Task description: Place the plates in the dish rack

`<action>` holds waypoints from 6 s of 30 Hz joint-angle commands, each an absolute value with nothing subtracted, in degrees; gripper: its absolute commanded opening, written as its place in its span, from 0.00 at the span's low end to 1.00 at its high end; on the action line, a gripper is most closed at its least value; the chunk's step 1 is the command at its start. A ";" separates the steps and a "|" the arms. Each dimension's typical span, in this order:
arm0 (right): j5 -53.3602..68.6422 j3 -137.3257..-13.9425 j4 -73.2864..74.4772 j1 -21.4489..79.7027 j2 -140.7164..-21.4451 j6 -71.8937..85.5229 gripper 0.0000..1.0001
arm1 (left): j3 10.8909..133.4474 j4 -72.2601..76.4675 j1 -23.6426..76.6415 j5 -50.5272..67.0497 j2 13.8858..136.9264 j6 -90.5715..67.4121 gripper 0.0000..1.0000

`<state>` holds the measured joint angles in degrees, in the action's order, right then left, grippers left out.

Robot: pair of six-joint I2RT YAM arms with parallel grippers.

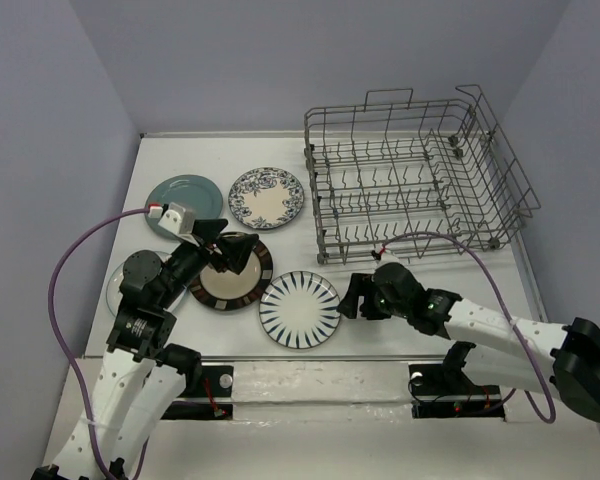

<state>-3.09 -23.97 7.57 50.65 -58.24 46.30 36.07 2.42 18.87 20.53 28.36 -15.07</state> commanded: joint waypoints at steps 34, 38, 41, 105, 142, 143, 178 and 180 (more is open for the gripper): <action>-15.82 -36.92 18.28 57.57 -81.31 45.88 0.17 | 36.04 4.22 18.72 25.04 35.33 -19.77 0.96; -15.38 -34.28 18.28 57.57 -78.49 47.63 0.07 | 36.21 2.73 18.72 27.42 37.35 -20.74 0.93; -15.56 -31.74 18.54 57.57 -74.03 49.47 0.07 | 35.69 1.41 18.72 30.13 38.58 -21.62 0.91; -7.47 -29.71 20.30 52.73 -32.96 50.89 0.07 | 21.11 12.47 40.25 23.38 60.99 -35.15 0.93; -0.88 -23.91 16.00 49.39 -31.03 52.47 0.07 | 9.14 47.98 42.10 30.67 72.33 -43.42 0.69; -0.79 -23.73 15.91 49.39 -30.94 52.47 0.07 | 9.05 48.16 42.10 30.85 72.25 -43.42 0.66; 3.25 -19.95 5.54 48.34 -50.26 49.84 0.07 | 9.32 41.92 42.45 26.98 45.88 -49.30 0.05; 3.25 -19.78 4.49 48.34 -52.64 49.31 0.08 | 9.49 41.92 42.45 26.98 45.97 -49.39 0.05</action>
